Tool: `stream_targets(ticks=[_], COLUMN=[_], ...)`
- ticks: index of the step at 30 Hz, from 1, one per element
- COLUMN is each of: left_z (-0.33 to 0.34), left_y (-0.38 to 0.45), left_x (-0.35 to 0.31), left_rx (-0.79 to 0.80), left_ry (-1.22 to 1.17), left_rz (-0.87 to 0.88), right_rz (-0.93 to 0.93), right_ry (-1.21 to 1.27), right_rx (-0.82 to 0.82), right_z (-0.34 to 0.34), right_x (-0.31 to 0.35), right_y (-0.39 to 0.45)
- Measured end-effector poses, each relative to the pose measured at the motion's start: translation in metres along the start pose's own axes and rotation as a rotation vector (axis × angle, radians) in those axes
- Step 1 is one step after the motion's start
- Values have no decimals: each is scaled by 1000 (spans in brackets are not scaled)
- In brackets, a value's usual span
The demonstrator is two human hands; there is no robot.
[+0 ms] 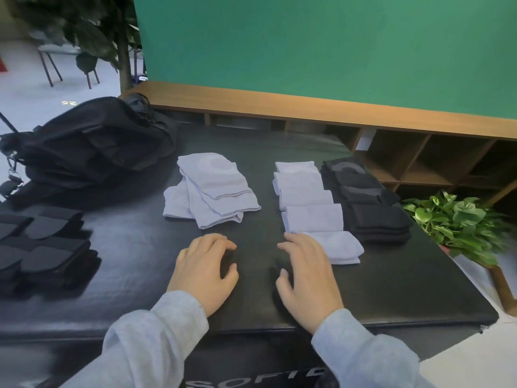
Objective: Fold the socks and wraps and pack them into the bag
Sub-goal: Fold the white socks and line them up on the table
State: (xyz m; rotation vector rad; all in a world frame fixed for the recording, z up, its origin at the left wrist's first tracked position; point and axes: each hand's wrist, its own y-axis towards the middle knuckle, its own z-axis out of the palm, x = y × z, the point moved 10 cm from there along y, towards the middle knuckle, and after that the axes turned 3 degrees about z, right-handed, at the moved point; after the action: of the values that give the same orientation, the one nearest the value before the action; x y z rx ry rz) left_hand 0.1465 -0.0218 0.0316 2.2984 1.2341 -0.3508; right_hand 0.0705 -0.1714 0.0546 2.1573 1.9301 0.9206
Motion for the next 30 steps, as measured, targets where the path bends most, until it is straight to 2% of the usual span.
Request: stream_targets(ticks=[5, 10, 12, 23, 30], left_z=[-1, 0, 1, 13, 14], left_y=[22, 47, 57, 90, 91], left_x=[4, 9, 13, 34, 39], left_rx=[-76, -117, -121, -13, 9], left_ry=[77, 166, 194, 276, 257], left_rz=[107, 173, 159, 71, -4], right_rz=[-116, -27, 1, 75, 87], right_ry=[-97, -51, -17, -6, 14], right_rx=[76, 200, 254, 337, 344], right_z=[31, 46, 51, 63, 63], right_x=[40, 30, 24, 17, 16], right_y=[13, 17, 19, 24, 24])
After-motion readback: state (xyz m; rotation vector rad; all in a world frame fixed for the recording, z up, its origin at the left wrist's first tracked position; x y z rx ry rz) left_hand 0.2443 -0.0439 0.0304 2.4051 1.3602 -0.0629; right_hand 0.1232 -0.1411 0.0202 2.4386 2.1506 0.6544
